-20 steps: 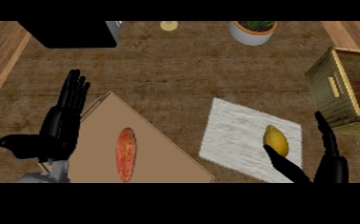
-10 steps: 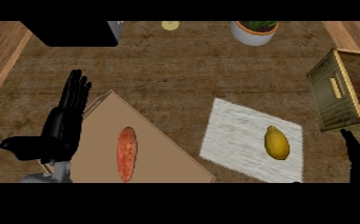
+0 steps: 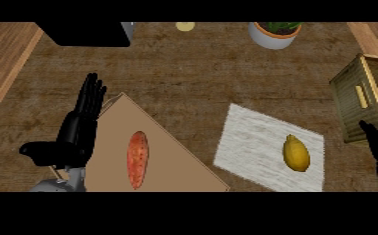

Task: Pick the lemon from the placemat and place it in the basket

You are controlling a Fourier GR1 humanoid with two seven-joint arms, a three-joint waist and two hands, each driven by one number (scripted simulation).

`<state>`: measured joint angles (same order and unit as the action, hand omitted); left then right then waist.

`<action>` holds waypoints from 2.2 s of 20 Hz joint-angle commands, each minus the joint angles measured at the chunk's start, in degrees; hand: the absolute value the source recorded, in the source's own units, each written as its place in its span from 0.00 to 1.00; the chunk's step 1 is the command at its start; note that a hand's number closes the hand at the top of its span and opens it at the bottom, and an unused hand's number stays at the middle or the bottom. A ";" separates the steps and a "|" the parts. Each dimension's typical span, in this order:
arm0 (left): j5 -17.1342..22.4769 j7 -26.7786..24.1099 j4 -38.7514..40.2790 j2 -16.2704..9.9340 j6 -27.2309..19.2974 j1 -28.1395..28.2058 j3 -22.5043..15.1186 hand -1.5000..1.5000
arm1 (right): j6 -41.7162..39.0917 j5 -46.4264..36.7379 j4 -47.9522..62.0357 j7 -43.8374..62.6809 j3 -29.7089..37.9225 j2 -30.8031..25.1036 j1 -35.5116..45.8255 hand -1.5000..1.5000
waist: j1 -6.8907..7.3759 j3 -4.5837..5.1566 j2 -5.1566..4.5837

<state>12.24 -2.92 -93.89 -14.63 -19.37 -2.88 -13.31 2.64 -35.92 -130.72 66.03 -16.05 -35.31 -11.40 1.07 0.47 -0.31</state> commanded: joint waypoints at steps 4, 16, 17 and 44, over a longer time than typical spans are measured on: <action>0.82 0.36 0.46 -0.17 1.35 -0.58 1.13 0.50 | -11.61 0.55 0.26 18.60 -1.31 1.36 7.88 0.00 | 0.12 -0.22 0.06; 0.74 1.69 0.31 -0.43 3.16 -0.39 3.12 0.50 | -8.96 -7.28 13.26 10.34 -4.46 13.04 10.62 0.00 | -0.65 -0.44 0.21; -0.45 3.73 -2.54 0.42 0.75 0.03 2.60 0.50 | -9.68 -9.10 11.01 12.17 -5.35 14.77 11.22 0.00 | -0.70 -0.45 0.33; -3.79 3.72 -5.95 3.37 6.50 5.18 6.25 0.50 | -10.32 -19.88 27.93 -4.11 4.36 26.87 9.64 0.00 | -0.89 -0.47 0.36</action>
<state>8.46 -0.36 -96.17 -10.82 -14.02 -0.76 -7.49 -6.15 -55.05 -104.51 59.32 -12.27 -9.71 -2.10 0.07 0.00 0.02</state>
